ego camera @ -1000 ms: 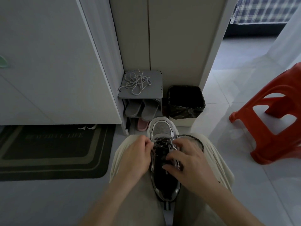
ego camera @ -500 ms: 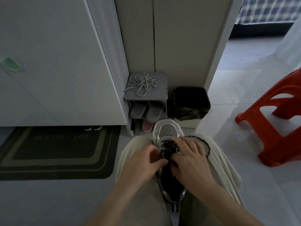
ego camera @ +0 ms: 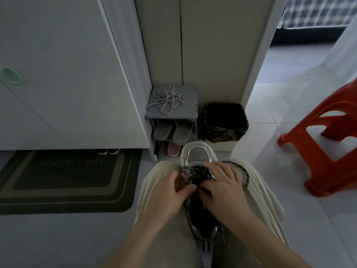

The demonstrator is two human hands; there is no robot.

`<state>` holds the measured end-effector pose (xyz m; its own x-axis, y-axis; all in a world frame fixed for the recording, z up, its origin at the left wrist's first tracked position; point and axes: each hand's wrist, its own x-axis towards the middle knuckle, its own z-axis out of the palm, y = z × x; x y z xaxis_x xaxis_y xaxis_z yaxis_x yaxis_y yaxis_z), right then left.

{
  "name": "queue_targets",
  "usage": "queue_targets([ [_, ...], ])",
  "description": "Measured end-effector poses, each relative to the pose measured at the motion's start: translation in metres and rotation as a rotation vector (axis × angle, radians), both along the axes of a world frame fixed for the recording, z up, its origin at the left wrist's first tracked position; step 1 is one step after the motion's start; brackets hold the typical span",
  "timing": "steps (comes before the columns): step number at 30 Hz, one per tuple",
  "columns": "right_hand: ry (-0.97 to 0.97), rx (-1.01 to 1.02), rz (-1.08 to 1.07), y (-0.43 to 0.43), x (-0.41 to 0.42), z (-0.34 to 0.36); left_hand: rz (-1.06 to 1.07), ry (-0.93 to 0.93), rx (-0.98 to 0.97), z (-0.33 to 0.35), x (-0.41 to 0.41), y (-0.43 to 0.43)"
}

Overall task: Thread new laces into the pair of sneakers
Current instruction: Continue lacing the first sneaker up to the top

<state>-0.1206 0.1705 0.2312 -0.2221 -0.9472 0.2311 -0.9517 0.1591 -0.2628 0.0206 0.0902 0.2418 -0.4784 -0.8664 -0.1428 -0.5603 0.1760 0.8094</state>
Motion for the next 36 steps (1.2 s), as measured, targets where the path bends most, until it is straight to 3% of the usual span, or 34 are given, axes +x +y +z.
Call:
queue_targets([
  [7,0.046,0.013,0.024,0.004,0.0,-0.002,0.118,-0.019,-0.136,0.003,0.005,-0.01],
  [11,0.064,-0.042,0.039,0.008,-0.001,-0.004,0.23,0.061,-0.084,0.012,0.015,-0.023],
  [15,0.025,-0.073,0.028,0.005,0.001,-0.005,0.067,0.03,0.044,0.001,0.01,-0.008],
  [20,0.022,-0.099,0.032,0.004,0.003,-0.007,0.045,0.082,-0.017,-0.006,0.004,0.001],
  [24,0.07,-0.037,0.037,0.006,-0.001,-0.007,0.157,0.123,-0.055,0.002,0.006,-0.006],
  [28,0.082,-0.018,0.046,0.004,0.0,-0.004,0.273,0.254,0.033,0.015,0.013,-0.021],
  [32,0.045,-0.013,0.037,0.002,0.003,-0.003,0.153,0.163,0.107,0.006,0.008,-0.014],
  [36,0.011,-0.038,0.042,0.002,0.005,-0.005,0.047,0.077,0.047,-0.003,0.003,-0.004],
])
